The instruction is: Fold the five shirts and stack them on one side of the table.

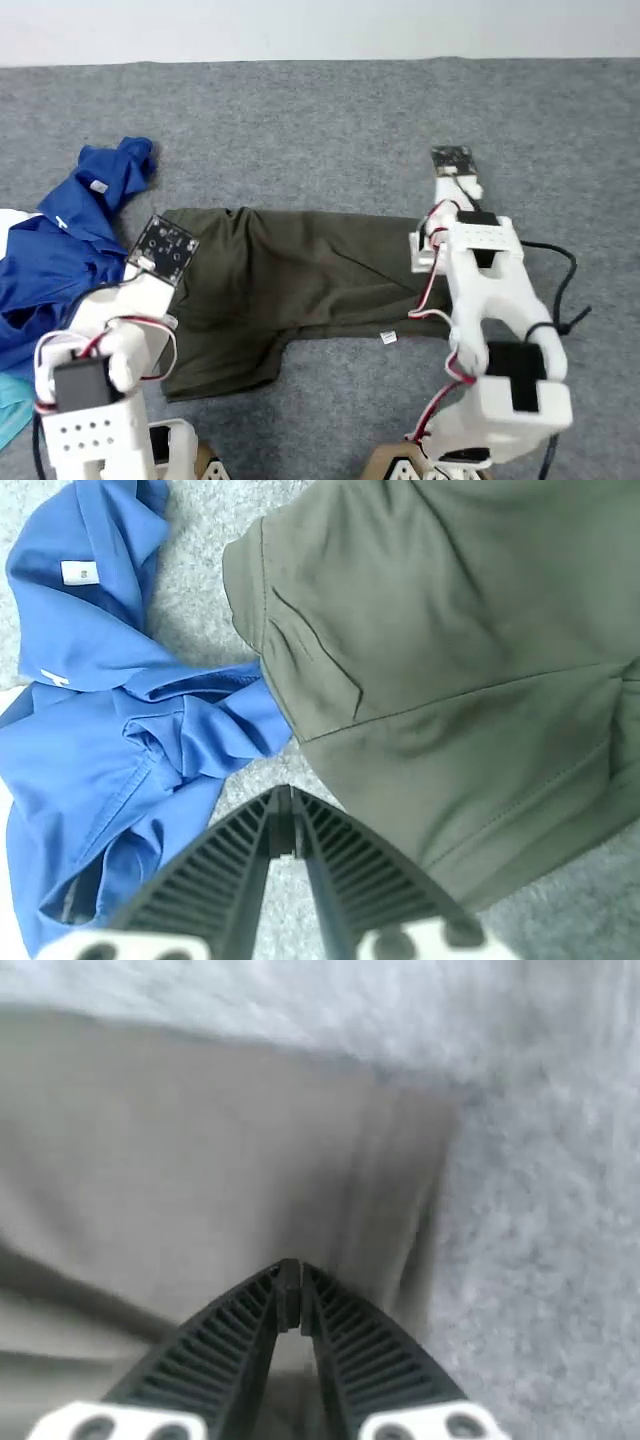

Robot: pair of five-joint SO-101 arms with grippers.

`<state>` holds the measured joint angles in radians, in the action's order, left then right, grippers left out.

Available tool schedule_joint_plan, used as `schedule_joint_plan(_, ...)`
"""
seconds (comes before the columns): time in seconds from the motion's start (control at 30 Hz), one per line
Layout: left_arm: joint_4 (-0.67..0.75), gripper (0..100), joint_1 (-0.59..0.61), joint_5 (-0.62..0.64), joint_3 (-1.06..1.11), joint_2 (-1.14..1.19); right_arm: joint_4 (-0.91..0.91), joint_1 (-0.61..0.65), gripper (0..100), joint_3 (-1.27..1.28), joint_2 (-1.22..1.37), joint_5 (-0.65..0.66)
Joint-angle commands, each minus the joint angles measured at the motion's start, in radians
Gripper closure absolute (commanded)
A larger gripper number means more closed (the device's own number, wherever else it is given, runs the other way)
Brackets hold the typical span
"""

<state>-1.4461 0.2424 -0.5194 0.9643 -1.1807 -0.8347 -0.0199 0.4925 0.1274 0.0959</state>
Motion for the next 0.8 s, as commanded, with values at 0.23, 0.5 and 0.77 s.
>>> schedule_joint_plan(0.23,0.028,100,-0.008,0.008,0.004,-0.071,0.010,-0.018,99.0,-0.330,0.228,-0.003)
schedule_joint_plan(0.5,0.023,100,-0.002,0.008,0.002,-0.074,-0.094,-0.013,99.0,-0.488,0.286,-0.002)
schedule_joint_plan(0.77,0.023,100,-0.002,0.008,0.002,-0.074,-0.513,-0.015,99.0,-0.738,0.251,-0.002)
